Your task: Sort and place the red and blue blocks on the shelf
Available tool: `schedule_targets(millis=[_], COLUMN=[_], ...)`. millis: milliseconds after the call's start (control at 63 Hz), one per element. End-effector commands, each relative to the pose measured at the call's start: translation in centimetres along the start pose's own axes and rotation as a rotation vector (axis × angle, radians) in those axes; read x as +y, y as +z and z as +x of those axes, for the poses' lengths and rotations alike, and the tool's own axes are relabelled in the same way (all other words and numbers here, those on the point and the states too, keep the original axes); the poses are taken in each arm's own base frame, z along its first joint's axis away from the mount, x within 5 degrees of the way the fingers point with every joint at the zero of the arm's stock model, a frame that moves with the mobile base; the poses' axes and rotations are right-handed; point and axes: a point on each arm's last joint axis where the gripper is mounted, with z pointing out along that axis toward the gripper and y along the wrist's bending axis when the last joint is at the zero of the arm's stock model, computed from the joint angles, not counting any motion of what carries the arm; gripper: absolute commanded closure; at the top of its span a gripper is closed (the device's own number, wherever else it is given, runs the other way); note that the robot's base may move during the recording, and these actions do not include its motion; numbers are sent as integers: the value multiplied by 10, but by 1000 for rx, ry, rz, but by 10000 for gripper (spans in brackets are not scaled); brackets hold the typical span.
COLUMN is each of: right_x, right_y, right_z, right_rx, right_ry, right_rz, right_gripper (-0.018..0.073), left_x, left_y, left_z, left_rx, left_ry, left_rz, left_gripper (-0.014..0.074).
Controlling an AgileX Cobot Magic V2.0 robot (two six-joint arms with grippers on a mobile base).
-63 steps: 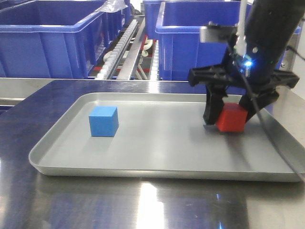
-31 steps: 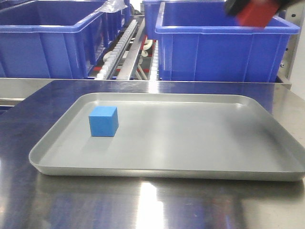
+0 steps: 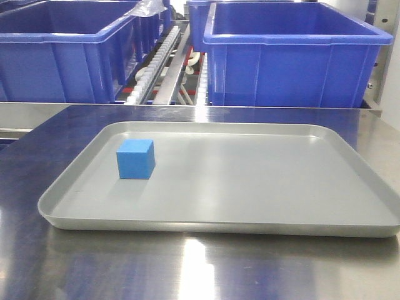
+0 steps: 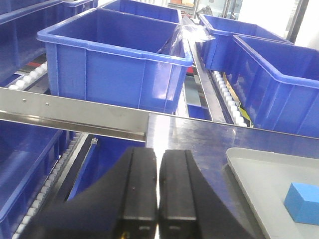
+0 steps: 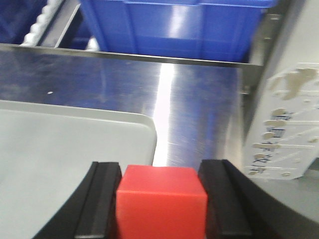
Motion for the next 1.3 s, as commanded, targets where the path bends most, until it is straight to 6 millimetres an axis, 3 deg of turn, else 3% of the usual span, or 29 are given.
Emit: schedule_targets(millis=[0, 159, 318, 1287], right_x=[-5, -13, -16, -16], right_y=[-20, -33, -38, -38], right_z=[-4, 20, 29, 30], right_rx=[-144, -168, -185, -182], right_ry=[-7, 6, 12, 13], right_rz=[13, 45, 62, 64], right_gripper=[510, 510, 510, 510], left_x=[1, 1, 1, 0], left_y=[0, 0, 0, 0], left_z=[4, 4, 4, 4], left_rx=[-62, -62, -62, -59], left_ry=[-13, -13, -13, -13], left_rz=[14, 14, 14, 17], left_gripper=[470, 470, 470, 470])
